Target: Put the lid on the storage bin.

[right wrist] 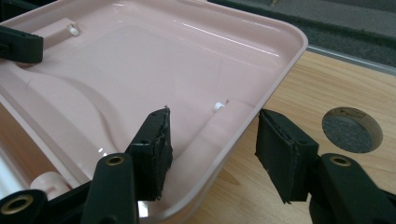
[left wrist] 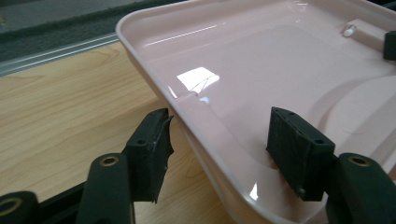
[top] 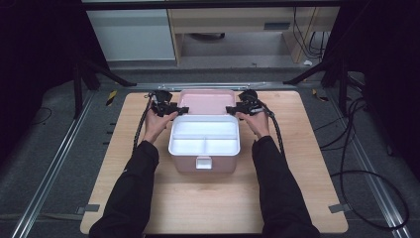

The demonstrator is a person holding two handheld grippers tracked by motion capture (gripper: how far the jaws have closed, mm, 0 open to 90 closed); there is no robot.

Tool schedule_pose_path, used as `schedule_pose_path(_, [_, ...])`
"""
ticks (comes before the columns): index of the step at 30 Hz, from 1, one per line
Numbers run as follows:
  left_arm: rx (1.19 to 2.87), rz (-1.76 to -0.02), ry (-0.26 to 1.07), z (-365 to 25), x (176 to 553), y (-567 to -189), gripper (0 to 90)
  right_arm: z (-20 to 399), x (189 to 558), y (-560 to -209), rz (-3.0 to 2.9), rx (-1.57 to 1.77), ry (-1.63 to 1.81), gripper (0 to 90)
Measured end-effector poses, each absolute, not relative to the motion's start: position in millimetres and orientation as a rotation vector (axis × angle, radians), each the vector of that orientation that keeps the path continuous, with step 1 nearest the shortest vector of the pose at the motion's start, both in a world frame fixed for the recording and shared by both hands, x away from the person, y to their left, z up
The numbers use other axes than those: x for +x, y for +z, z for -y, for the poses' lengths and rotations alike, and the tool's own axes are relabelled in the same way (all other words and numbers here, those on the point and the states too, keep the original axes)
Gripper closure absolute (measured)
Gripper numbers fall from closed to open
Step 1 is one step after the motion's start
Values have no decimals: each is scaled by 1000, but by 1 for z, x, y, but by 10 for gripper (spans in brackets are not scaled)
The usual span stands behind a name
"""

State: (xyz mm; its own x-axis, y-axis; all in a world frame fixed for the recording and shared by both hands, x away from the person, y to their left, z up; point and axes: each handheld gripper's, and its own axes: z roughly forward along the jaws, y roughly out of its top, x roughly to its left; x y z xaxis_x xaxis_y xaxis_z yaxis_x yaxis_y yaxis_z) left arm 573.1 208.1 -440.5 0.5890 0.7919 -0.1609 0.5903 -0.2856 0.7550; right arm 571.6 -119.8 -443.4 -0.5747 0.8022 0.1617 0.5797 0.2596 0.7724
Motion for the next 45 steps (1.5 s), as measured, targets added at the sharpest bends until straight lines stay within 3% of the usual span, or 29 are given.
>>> schedule_pose_path(6, [1974, -1133, 260, -210, 575, -442, 400, 121, 575, -448, -2264, 1329, 1260, 454])
schedule_pose_path(11, [1985, -1130, 336, -208, 569, -435, 466, 122, 572, -444, -2238, 1293, 1274, 464])
schedule_pose_path(22, [1878, -1068, 356, -216, 553, -405, 467, 127, 559, -418, -2142, 1228, 1387, 486])
schedule_pose_path(45, [1896, -963, 482, -216, 507, -364, 506, 129, 512, -367, -2133, 1013, 1363, 483])
